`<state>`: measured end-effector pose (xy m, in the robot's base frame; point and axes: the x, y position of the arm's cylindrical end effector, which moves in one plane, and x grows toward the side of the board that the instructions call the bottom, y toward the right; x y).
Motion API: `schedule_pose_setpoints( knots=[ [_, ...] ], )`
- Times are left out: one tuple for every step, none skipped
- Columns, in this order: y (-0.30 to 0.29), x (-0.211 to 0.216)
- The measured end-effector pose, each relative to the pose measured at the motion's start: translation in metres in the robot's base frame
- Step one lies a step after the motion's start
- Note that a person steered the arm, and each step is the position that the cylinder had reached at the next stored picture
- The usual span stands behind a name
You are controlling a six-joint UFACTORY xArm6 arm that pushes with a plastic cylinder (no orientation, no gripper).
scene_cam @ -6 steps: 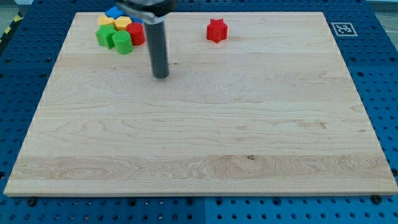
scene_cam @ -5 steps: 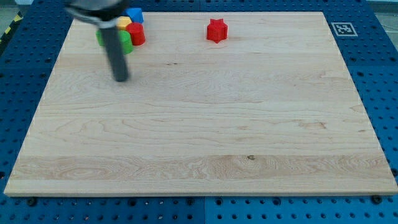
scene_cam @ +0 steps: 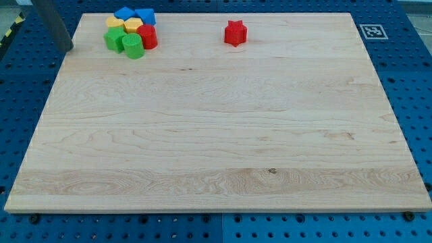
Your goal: Move the arm parallel to the left of the green circle
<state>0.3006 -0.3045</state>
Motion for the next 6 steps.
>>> schedule_pose_setpoints(
  knots=[
    [0.0, 0.0],
    [0.0, 0.0],
    [0.0, -0.003],
    [0.0, -0.009],
    [0.0, -0.009],
    [0.0, 0.001]
  ],
)
